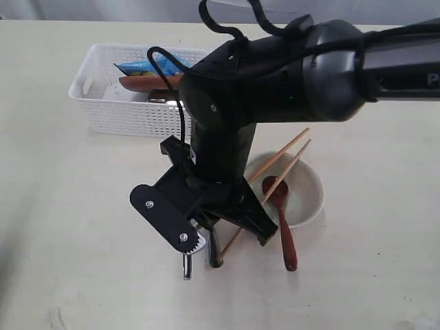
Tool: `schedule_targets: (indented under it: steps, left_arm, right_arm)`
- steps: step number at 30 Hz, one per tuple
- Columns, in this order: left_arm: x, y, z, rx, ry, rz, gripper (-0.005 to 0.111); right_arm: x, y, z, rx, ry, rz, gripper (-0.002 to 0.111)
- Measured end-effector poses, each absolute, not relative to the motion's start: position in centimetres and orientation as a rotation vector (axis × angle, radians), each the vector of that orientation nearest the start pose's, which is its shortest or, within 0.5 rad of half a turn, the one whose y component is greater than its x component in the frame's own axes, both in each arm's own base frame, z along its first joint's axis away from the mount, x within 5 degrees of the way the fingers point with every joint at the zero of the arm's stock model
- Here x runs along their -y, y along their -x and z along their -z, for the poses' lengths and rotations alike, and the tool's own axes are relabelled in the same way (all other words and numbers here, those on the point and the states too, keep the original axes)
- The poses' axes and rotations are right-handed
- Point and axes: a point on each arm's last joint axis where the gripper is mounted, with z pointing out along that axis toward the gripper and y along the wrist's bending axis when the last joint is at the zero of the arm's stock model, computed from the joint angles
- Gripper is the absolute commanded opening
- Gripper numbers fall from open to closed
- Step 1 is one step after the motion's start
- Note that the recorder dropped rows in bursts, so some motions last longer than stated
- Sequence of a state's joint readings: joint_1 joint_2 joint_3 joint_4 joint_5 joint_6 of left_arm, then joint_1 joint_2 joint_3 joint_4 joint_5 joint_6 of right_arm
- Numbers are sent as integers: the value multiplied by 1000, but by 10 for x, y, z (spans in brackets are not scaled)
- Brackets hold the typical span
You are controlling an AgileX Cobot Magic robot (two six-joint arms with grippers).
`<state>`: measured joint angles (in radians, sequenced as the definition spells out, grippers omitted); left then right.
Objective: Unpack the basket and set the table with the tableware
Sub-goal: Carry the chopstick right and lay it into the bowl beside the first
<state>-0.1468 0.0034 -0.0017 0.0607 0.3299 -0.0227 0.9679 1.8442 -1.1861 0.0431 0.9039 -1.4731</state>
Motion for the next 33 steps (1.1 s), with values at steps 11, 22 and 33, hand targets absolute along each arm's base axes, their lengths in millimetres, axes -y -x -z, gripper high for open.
schedule_targets:
  steps: [11, 22, 33]
  left_arm:
    - [6, -54, -184, -1809, -151, 62, 0]
    - [6, -54, -184, -1809, -151, 62, 0]
    - [6, -54, -184, -1809, -151, 62, 0]
  right_arm:
    - [-283, -186, -192, -1090, 2807, -73, 0]
    - [-283, -185, -181, -985, 2875, -93, 0]
    - [-282, -185, -175, -980, 2911, -109, 0]
